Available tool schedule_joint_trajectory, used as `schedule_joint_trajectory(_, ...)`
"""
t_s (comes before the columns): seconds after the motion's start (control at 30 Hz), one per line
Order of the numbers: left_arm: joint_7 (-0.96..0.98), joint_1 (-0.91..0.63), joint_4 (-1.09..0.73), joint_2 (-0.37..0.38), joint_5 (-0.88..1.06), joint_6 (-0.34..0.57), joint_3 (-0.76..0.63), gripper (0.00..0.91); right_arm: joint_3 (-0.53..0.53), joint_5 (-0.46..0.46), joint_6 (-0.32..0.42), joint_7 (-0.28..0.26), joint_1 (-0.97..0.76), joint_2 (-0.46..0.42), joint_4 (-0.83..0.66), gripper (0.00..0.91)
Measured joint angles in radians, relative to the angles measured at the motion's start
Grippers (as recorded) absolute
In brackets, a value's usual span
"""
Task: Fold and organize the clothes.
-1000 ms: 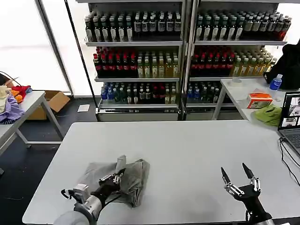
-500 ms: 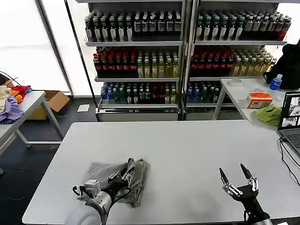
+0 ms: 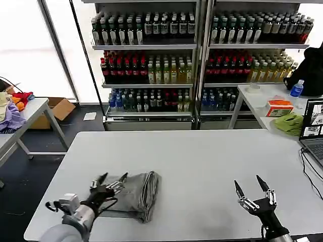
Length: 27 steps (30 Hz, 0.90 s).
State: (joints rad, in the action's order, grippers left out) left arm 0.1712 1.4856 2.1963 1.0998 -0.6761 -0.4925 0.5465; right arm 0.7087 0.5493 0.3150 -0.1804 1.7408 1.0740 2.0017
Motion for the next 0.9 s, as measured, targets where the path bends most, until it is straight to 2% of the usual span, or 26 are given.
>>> schedule_joint_trajectory(0.3,-0.083,0.047,-0.112,0.013,0.099,0.047,0.101,0.907,0.005,-0.003,-0.003,-0.001,0.009,-0.001,0.013,0.907)
schedule_joint_trajectory(0.7,-0.113,0.037,-0.165,0.054,0.097,0.029,0.099,0.907,0.002,-0.012,0.001,-0.001,0.014,0.007,0.013,0.907)
schedule_joint_trajectory(0.77,-0.116,0.031,-0.174,0.059,0.098,0.027,0.09,0.826,0.006,-0.012,0.003,-0.001,0.015,0.006,0.013,0.907)
schedule_joint_trajectory(0.83,-0.121,0.025,-0.185,0.064,0.101,0.027,0.082,0.695,0.008,-0.01,0.003,-0.001,0.016,0.005,0.014,0.907)
schedule_joint_trajectory(0.87,-0.122,0.023,-0.191,0.067,0.102,0.027,0.078,0.534,0.008,-0.009,0.003,-0.001,0.015,0.004,0.014,0.907)
schedule_joint_trajectory(0.9,-0.124,0.02,-0.198,0.069,0.103,0.027,0.075,0.453,0.008,-0.009,0.003,-0.001,0.014,0.004,0.014,0.907)
